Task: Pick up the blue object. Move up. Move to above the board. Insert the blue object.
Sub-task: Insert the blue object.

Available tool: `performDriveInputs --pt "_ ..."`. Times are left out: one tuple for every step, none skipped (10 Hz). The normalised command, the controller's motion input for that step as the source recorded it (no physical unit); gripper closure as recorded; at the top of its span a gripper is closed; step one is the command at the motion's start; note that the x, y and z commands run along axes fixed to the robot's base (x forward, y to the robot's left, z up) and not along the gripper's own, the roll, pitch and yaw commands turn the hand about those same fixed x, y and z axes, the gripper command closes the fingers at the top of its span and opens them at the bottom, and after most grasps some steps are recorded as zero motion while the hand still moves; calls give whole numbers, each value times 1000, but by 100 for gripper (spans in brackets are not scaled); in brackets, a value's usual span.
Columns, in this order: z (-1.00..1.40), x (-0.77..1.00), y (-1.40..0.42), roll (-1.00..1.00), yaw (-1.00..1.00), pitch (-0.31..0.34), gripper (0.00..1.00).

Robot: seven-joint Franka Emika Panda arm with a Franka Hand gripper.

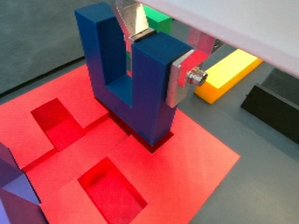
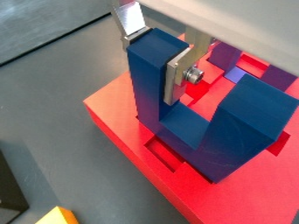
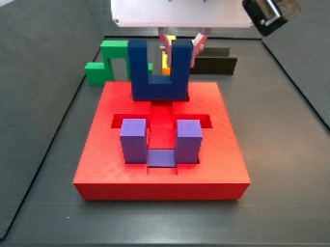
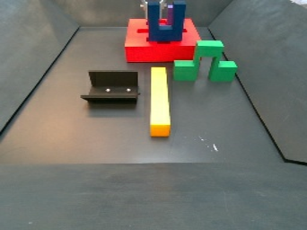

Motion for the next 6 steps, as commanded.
performDriveInputs --pt "0 66 -37 124 -334 39 100" --pt "0 0 0 0 -180 0 100" --pt "-66 0 0 -3 -29 0 100" --pt "-146 0 0 -40 0 -17 100" --pt "-200 0 0 -24 6 -13 100" --pt "-171 91 -34 -26 114 0 100"
